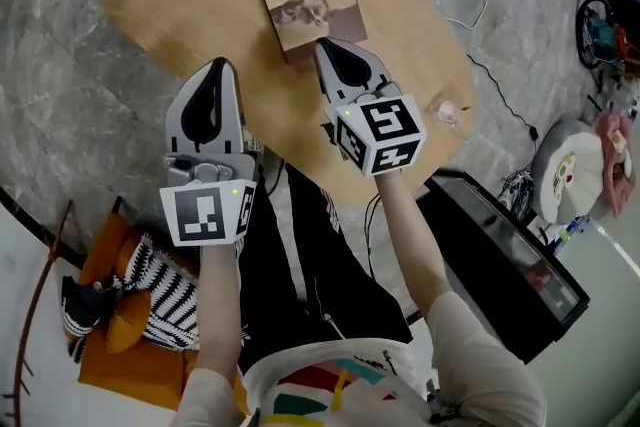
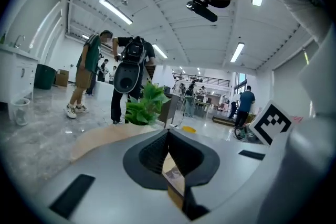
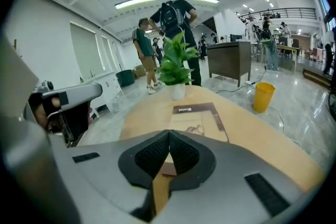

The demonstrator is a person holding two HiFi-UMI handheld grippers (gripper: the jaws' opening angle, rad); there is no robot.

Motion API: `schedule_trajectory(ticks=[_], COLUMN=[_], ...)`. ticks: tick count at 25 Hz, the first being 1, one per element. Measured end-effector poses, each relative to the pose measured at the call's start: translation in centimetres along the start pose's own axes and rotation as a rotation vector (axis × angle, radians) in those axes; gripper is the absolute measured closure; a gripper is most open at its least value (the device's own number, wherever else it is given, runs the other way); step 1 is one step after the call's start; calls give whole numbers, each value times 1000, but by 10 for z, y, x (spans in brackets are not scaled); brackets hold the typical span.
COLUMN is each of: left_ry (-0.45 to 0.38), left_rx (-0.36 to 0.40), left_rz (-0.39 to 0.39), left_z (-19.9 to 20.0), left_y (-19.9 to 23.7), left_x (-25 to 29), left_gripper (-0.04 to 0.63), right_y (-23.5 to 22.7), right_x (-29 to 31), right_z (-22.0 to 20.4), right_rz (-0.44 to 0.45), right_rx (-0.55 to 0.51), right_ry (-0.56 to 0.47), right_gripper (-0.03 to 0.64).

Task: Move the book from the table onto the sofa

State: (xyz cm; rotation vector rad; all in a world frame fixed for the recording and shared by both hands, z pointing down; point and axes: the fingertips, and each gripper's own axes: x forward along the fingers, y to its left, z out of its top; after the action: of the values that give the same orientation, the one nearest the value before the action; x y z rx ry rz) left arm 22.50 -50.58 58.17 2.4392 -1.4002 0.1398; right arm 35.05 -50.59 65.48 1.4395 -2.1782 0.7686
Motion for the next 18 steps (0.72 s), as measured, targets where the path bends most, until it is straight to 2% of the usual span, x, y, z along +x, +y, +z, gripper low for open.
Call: schedule_trajectory(ticks=[3, 8, 14, 18], left_ry=[45, 75, 127, 140], left_rx=[-19, -134, -92, -67], left_rz=[-8, 86, 91, 142], left_z=[-49, -100, -125, -131], left_y=[-1, 11, 14, 30], left_x=[15, 13, 7, 5], left_gripper=[589, 589, 589, 589], right_y=[-15, -31, -31, -30], right_x=[19, 46, 68, 66], right_z=[-28, -42, -68, -74], right_rz=[-12, 12, 39, 23], right_rx=[-30, -76, -7, 81], right_ry=[60, 113, 203, 189], right_gripper=[606, 606, 606, 606])
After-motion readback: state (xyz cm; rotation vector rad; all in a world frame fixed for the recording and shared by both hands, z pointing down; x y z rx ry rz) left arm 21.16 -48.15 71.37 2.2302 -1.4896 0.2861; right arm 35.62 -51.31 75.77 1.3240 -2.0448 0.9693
